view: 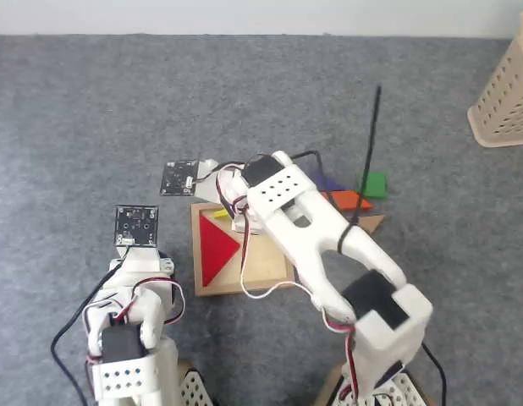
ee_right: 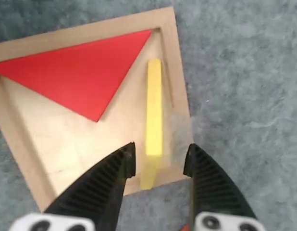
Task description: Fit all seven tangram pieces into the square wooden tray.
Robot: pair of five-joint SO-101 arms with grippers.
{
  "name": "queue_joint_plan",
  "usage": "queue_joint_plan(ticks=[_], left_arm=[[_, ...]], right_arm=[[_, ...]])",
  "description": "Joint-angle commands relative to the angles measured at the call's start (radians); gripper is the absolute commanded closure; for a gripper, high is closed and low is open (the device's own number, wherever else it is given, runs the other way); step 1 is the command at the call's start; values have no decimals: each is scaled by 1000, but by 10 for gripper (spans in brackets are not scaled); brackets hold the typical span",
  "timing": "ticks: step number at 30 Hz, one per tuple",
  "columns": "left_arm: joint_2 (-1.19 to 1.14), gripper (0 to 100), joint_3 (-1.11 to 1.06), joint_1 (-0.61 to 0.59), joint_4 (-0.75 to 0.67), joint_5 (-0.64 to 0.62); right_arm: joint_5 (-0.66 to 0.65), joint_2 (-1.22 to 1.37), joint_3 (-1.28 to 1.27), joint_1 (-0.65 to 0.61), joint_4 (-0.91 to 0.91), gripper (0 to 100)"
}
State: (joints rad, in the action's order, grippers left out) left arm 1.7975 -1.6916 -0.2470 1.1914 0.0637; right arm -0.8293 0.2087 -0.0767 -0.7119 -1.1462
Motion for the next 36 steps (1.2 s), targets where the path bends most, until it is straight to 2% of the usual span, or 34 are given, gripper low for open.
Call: queue_joint_plan(ticks=[1, 10, 14, 27, 36], left_arm=[[8, 988, 5, -3, 2, 5], [8, 988, 5, -3, 2, 5], [8, 988, 5, -3, 2, 5], [8, 988, 5, -3, 2, 5], [8, 988, 5, -3, 2, 5]], right_arm=[[32, -90, -32, -8, 10, 846], [37, -96, -187, -8, 87, 846], [74, -96, -187, -8, 87, 846], [71, -90, -189, 36, 96, 847], [71, -22, -187, 45, 200, 847]])
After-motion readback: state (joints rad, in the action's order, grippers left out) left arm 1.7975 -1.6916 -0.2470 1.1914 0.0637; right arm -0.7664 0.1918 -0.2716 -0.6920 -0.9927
